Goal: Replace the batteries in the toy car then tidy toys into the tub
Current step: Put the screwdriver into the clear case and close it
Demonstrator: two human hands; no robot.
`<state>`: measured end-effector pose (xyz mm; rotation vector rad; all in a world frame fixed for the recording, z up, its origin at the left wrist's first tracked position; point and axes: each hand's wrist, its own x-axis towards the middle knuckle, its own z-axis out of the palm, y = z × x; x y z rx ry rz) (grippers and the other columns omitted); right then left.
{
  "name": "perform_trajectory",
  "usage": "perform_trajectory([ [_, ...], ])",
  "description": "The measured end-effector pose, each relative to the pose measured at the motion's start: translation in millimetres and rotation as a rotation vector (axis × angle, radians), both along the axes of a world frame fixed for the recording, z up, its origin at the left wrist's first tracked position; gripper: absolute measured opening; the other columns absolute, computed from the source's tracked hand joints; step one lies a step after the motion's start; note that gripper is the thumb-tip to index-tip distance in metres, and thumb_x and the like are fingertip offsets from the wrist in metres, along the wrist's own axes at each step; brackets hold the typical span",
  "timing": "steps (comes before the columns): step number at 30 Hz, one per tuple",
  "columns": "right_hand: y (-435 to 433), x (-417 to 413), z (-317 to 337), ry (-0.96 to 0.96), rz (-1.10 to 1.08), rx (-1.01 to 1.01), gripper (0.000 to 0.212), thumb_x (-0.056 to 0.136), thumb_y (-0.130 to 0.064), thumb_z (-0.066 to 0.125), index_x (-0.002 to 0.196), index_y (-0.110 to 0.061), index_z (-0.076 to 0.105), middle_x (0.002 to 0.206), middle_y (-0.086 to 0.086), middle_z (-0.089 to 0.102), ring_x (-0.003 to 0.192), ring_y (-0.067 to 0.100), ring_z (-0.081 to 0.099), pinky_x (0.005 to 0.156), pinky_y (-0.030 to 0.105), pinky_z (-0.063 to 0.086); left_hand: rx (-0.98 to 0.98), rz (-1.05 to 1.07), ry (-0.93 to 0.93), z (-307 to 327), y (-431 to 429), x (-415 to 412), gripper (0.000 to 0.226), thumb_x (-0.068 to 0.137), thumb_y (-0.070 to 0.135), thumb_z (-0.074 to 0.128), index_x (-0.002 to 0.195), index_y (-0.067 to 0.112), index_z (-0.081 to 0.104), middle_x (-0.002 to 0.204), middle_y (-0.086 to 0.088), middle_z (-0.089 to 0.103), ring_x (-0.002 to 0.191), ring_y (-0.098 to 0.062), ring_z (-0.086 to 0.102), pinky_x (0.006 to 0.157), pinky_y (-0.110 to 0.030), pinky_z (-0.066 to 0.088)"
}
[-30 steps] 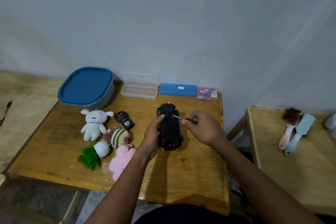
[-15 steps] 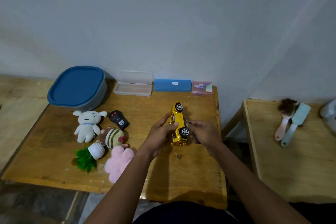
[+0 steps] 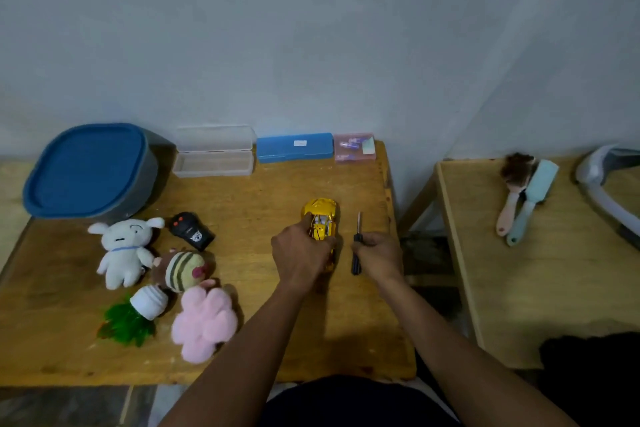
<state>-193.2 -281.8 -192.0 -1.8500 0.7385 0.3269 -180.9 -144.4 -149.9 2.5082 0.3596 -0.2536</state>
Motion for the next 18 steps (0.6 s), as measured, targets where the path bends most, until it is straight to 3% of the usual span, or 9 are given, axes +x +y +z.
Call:
perform_trajectory([
  [6,-3,6,-8,0.021,0.026,-0.064,0.009,0.084,-0.019,0.074,0.091,-0.023,0.077,0.089,-0.007,0.075,0.08,0.012,0.069,0.076,0.03,0.057,0.179,-0.061,-0.002,-24,-7,1,0.066,0.067,0.069,0.06,0.115,0.025,0.07,0.089,-0.012,0.071,0.084,-0.035,0.065,0.076,-0.037,0.046],
  [10,-5,9,-11,0.006,0.057,-0.081,0.007,0.082,-0.02,0.075,0.088,-0.022,0.078,0.084,-0.008,0.073,0.081,0.013,0.07,0.071,0.025,0.054,0.19,-0.072,-0.01,-31,-6,1,0.073,0.073,0.072,0.064,0.129,0.026,0.065,0.096,-0.013,0.07,0.088,-0.033,0.064,0.078,-0.038,0.047],
  [14,-6,11,-9,0.006,0.096,-0.1,0.01,0.082,-0.028,0.077,0.075,-0.031,0.071,0.082,-0.011,0.071,0.079,0.01,0.067,0.073,0.028,0.055,0.166,-0.078,-0.032,-31,-6,0,0.077,0.075,0.074,0.067,0.133,0.024,0.063,0.098,-0.013,0.07,0.089,-0.032,0.064,0.079,-0.038,0.049],
  [18,-7,12,-8,-0.017,0.107,-0.08,0.008,0.082,-0.032,0.077,0.076,-0.032,0.07,0.084,-0.012,0.072,0.08,0.009,0.067,0.073,0.03,0.056,0.123,-0.062,-0.03,-31,-4,-4,0.079,0.075,0.072,0.067,0.137,0.024,0.061,0.111,-0.014,0.068,0.099,-0.033,0.063,0.083,-0.039,0.052],
])
